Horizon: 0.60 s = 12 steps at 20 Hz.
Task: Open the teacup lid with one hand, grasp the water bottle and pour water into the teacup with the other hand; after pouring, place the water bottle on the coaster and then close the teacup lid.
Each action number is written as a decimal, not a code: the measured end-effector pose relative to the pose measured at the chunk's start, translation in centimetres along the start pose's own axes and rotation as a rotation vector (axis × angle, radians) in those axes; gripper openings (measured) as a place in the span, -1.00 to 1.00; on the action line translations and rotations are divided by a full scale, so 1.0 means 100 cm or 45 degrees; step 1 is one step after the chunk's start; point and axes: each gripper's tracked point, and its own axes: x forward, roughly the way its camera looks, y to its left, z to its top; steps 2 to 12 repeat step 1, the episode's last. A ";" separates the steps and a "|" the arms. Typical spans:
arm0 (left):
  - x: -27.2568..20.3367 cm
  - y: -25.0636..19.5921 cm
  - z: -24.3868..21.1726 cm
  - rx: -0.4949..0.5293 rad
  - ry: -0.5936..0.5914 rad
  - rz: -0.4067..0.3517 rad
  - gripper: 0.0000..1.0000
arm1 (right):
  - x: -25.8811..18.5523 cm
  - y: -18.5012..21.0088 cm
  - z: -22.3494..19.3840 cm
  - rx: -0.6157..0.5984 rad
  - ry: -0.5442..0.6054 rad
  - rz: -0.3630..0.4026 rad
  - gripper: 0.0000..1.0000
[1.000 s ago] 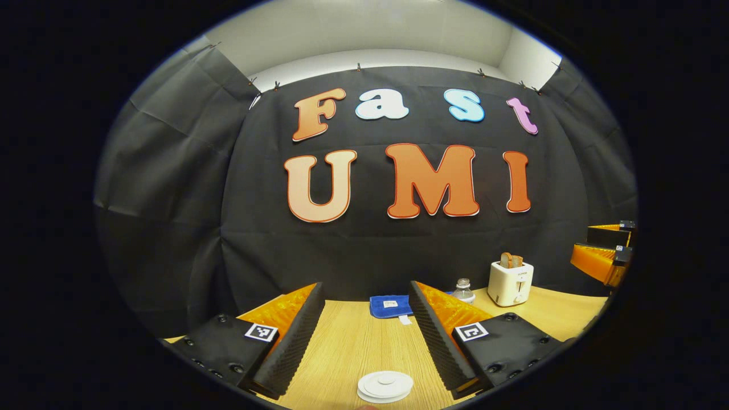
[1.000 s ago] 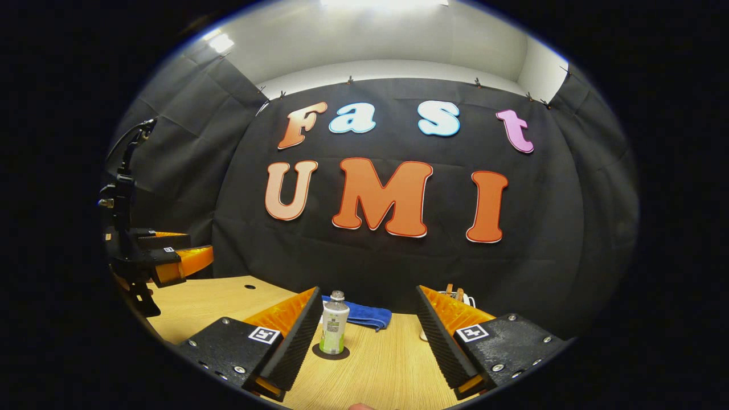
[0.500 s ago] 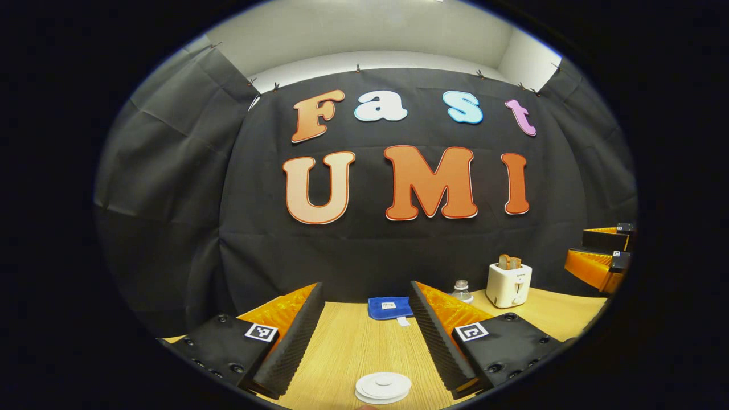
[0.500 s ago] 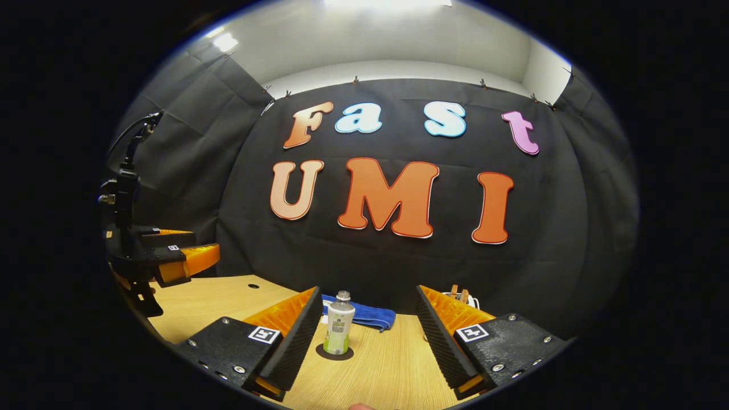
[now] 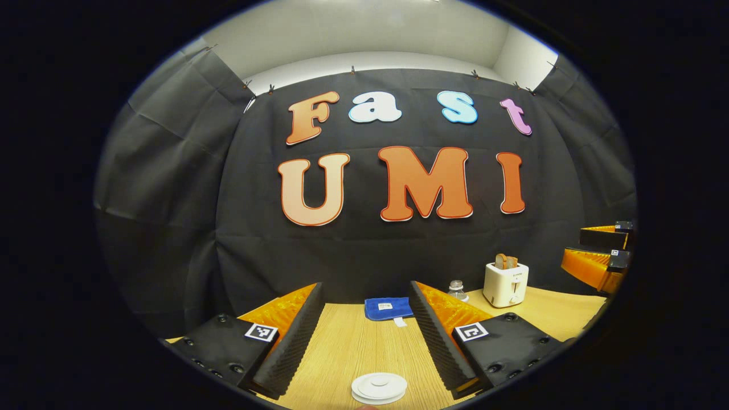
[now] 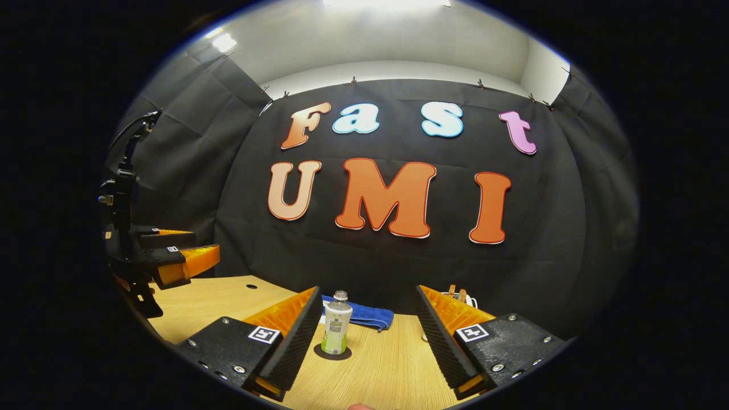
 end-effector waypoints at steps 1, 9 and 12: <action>0.001 0.000 0.001 0.000 0.000 -0.002 0.90 | 0.000 0.000 0.000 0.003 -0.002 0.001 0.93; 0.001 0.000 0.001 0.000 0.000 -0.002 0.90 | 0.000 0.000 0.000 0.003 -0.002 0.001 0.93; 0.001 0.000 0.001 0.000 0.000 -0.002 0.90 | 0.000 0.000 0.000 0.003 -0.002 0.001 0.93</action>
